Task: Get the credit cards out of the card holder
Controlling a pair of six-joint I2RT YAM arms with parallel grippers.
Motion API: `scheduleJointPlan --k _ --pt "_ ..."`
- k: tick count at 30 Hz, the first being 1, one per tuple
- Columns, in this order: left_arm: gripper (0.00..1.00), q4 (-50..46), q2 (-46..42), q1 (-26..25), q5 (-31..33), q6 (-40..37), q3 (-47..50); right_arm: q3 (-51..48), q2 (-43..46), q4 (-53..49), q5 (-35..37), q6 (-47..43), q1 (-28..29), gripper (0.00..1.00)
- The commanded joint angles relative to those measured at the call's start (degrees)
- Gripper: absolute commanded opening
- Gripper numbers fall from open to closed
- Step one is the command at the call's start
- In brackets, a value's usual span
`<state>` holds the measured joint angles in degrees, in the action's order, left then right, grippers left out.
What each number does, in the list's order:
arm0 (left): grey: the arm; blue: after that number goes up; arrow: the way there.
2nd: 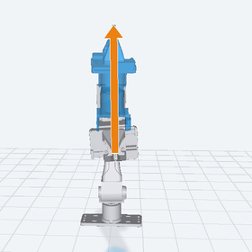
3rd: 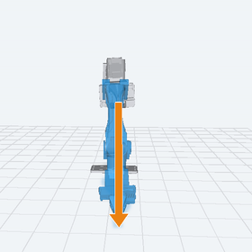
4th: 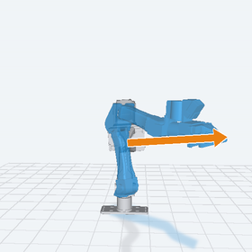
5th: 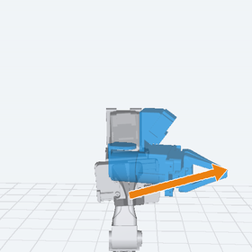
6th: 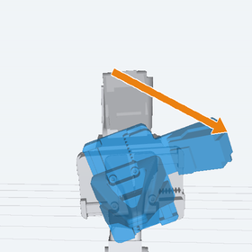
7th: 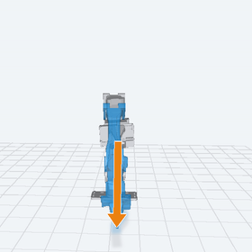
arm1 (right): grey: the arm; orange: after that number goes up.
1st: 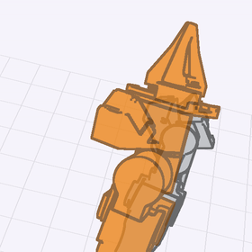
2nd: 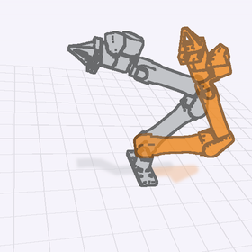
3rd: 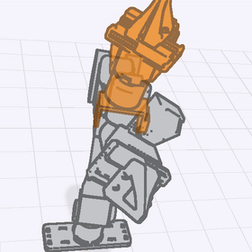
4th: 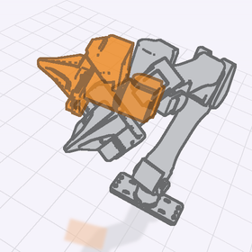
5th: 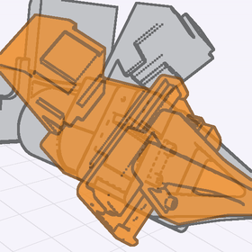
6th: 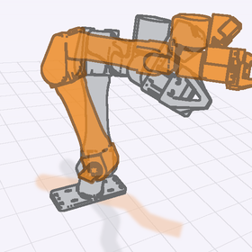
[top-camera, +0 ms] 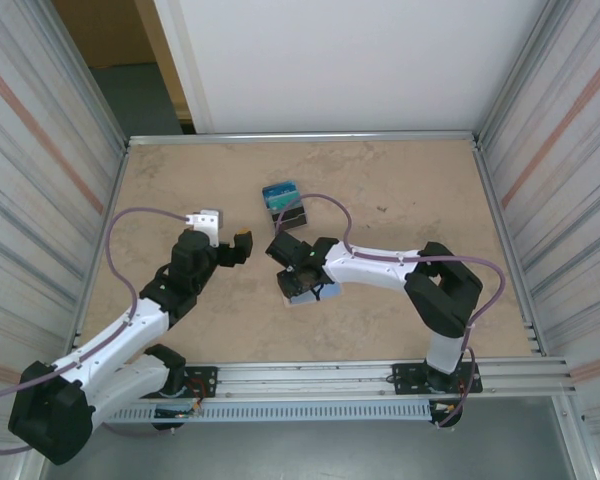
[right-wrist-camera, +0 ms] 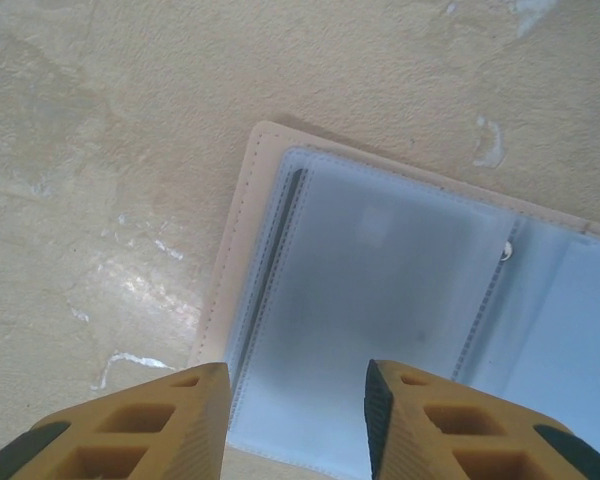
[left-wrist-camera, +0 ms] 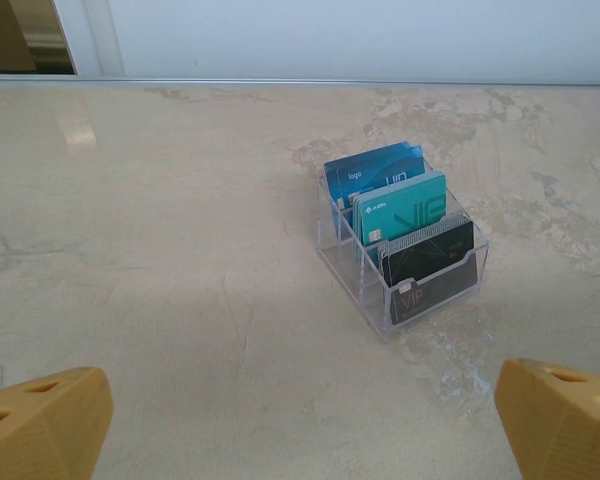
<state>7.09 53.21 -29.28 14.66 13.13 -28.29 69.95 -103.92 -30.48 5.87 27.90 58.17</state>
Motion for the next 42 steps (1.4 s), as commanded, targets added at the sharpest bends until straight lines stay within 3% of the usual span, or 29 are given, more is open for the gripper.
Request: scheduleJointPlan --k 1,27,38,42 --pt "0.99 -0.04 0.35 -0.33 1.06 -0.68 -2.07 -0.88 -1.32 -0.1 -1.51 0.8 0.36 0.41" --pt "0.99 -0.21 1.15 -0.32 0.97 -0.68 -2.38 -2.98 -5.18 0.52 -3.76 1.75 0.63 0.49" --pt "0.99 -0.24 0.93 -0.26 0.96 -0.77 -2.73 -1.76 -9.25 -4.23 2.3 2.6 1.74 0.46" --pt "0.99 -0.24 0.8 -0.31 0.9 -0.69 -2.73 -1.91 -9.27 -3.99 2.36 3.09 2.21 0.4"
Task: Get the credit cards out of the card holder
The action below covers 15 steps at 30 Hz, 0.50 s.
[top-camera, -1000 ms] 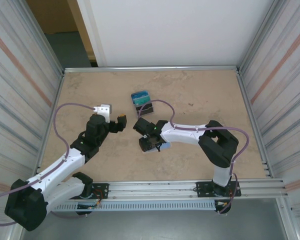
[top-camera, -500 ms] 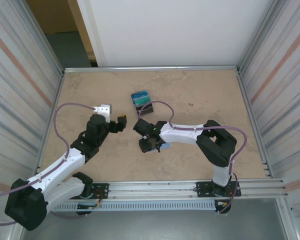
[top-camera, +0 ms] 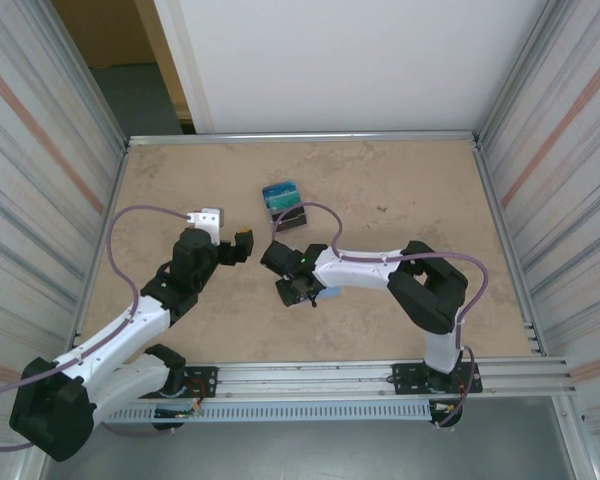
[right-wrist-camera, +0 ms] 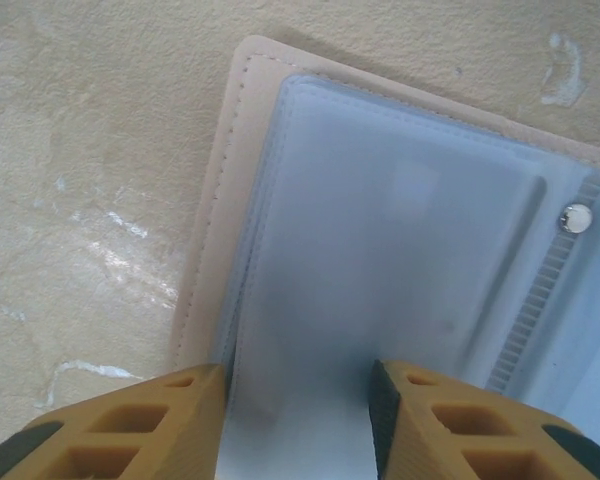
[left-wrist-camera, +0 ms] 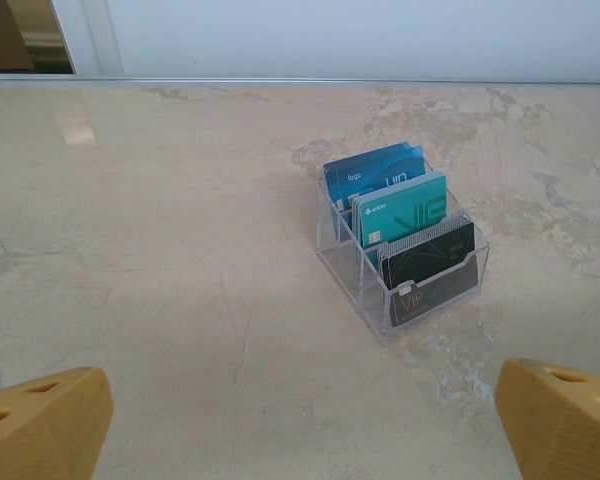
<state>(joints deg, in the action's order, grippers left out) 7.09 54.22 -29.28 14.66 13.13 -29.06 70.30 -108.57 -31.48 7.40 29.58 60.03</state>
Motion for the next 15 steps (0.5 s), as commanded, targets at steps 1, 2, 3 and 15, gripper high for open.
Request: scheduleJointPlan --k 1,2,3,15 --pt "0.99 -0.28 -0.19 -0.29 0.75 -0.69 -1.97 -2.45 -4.27 -2.59 0.61 1.52 0.34 0.39" --pt "0.99 -0.32 -0.25 -0.29 0.7 -0.77 -1.99 -2.75 -3.79 -2.21 0.31 1.52 0.12 0.38" --pt "0.99 -0.39 -0.32 -0.29 0.58 -0.83 -2.03 -3.07 -3.06 -1.7 -0.27 1.63 -0.25 0.36" --pt "0.99 -1.07 -1.29 -0.32 0.2 -1.08 -2.74 -6.17 4.86 4.79 -8.29 2.12 -6.32 0.27"
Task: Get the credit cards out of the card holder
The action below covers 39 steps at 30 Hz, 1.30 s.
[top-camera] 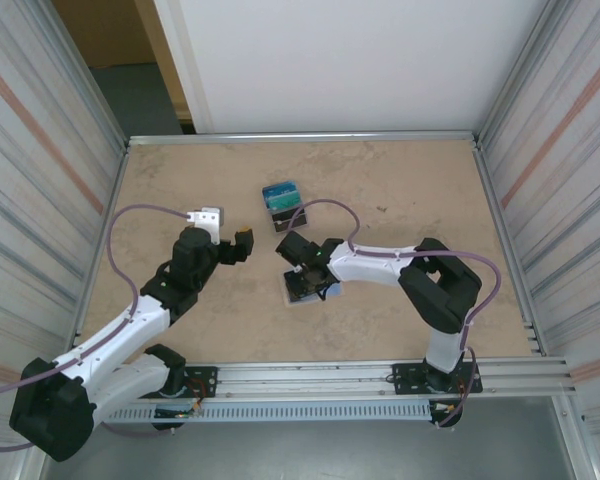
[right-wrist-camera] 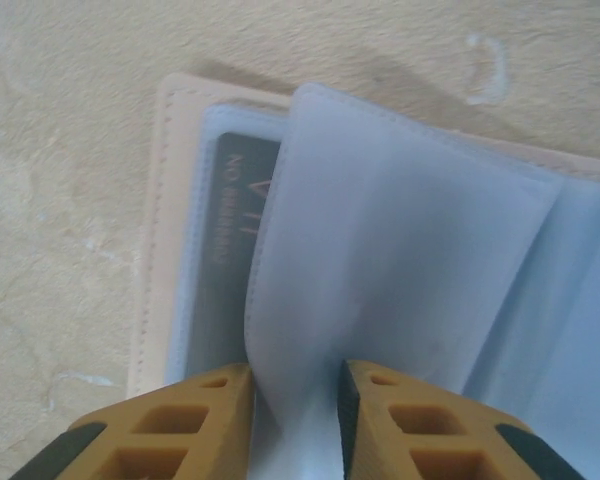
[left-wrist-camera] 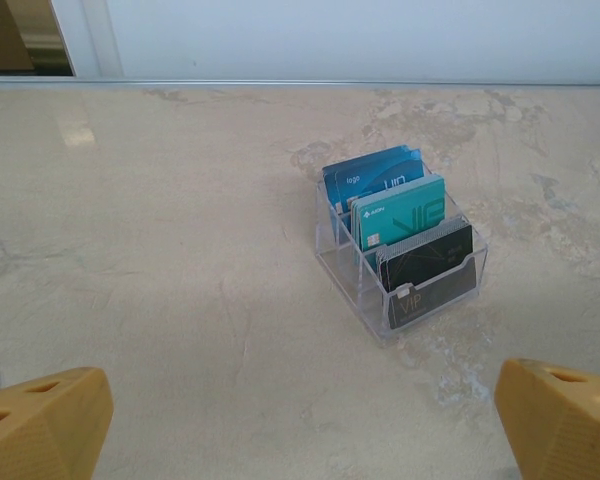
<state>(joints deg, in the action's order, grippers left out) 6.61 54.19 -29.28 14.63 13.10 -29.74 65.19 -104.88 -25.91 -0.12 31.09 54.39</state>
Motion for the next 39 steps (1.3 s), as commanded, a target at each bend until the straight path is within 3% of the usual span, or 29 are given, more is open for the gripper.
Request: scheduleJointPlan --k 1,7,24,39 --pt "0.99 -0.55 -1.33 -0.34 0.22 -1.15 -2.02 -0.95 1.32 -1.04 -0.31 0.48 -0.82 0.26" --pt "0.99 -0.55 -1.24 -0.49 -0.13 -1.54 -2.68 0.31 2.7 -3.64 4.15 0.23 -0.82 0.23" --pt "0.99 -0.46 1.25 -2.39 0.9 -3.57 -4.8 -2.45 7.5 -6.25 10.0 1.69 -4.08 0.3" --pt "0.99 -3.81 6.92 -11.09 9.01 -10.17 -6.51 -7.83 9.65 -6.29 9.38 5.94 -11.11 0.31"
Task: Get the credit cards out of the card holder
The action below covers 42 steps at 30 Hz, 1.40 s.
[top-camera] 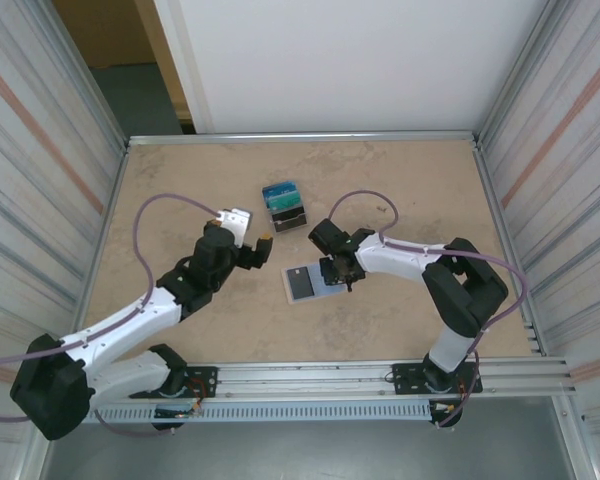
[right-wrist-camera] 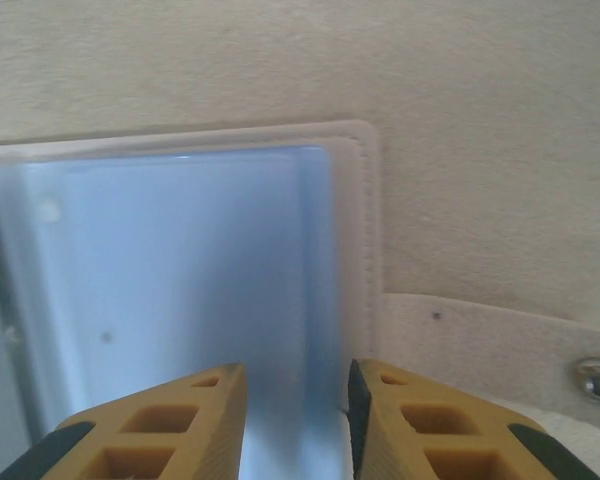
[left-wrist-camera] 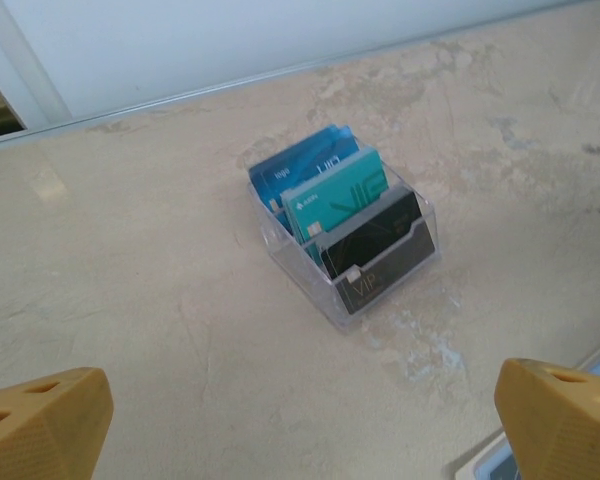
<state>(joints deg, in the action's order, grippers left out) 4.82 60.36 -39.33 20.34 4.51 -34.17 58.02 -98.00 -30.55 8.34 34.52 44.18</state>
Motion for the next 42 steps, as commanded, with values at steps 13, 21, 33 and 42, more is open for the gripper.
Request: scheduleJointPlan --k 13,21,33,42 --pt "0.99 -4.76 10.9 -7.8 1.93 -0.14 -2.04 -4.06 11.87 4.17 -9.27 3.35 -3.76 0.32" --pt "0.99 -2.39 17.95 -8.47 -2.53 1.85 -1.87 -5.37 11.17 10.39 -19.62 3.89 -4.68 0.24" --pt "0.99 0.54 25.9 -9.49 -3.24 3.53 -3.31 -4.67 5.48 13.12 -23.91 3.97 -3.71 0.24" --pt "0.99 -0.67 28.14 -9.53 -2.33 3.56 -4.13 -5.07 2.05 16.63 -28.34 4.24 -3.71 0.22"
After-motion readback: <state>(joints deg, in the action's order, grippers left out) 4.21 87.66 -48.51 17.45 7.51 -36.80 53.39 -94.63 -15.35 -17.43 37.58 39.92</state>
